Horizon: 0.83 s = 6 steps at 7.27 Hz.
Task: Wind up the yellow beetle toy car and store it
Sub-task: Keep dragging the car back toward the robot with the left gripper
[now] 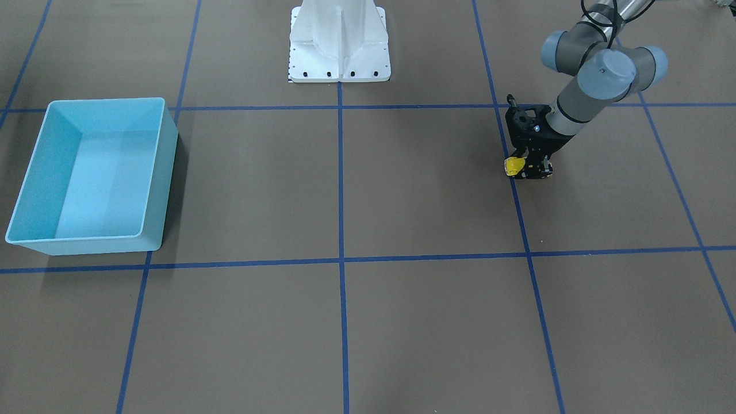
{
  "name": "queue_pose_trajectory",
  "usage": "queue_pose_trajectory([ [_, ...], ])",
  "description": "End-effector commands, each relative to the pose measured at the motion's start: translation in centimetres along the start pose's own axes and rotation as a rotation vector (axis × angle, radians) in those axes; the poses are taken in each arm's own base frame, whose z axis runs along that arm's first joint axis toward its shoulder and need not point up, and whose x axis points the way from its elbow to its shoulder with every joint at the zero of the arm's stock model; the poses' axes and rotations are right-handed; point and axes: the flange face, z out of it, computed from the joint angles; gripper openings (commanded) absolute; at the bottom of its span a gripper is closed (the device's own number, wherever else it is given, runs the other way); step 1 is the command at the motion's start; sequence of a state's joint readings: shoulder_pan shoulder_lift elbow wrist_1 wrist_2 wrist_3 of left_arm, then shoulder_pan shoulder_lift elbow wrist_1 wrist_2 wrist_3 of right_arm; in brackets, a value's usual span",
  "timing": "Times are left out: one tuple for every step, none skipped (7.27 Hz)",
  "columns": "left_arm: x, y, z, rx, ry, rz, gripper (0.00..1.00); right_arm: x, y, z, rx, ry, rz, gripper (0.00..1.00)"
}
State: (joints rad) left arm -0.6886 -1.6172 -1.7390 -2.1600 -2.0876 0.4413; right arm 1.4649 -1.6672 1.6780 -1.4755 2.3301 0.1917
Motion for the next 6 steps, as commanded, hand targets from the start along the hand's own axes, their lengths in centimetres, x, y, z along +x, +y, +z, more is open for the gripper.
queue_pose_trajectory([
  [0.2,1.6,-0.1,-0.001,0.013,0.008,0.03,0.2,0.2,0.1,-0.004,-0.001,0.003,1.00],
  [0.3,2.0,-0.3,0.007,0.014,0.010,0.03,0.2,0.2,0.1,-0.004,-0.001,0.003,1.00],
  [0.5,2.6,-0.3,0.007,0.014,0.008,0.03,0.2,0.2,0.2,-0.005,-0.002,0.004,1.00],
  [0.7,3.0,-0.4,0.011,0.013,0.010,0.03,0.2,0.2,0.2,-0.006,-0.002,0.003,1.00],
  [0.7,3.2,-0.4,0.012,0.011,0.010,0.03,0.2,0.2,0.3,-0.006,-0.002,0.003,1.00],
  [0.8,3.4,-0.4,0.013,0.010,0.011,0.03,0.2,0.2,0.2,-0.005,-0.001,0.002,1.00],
])
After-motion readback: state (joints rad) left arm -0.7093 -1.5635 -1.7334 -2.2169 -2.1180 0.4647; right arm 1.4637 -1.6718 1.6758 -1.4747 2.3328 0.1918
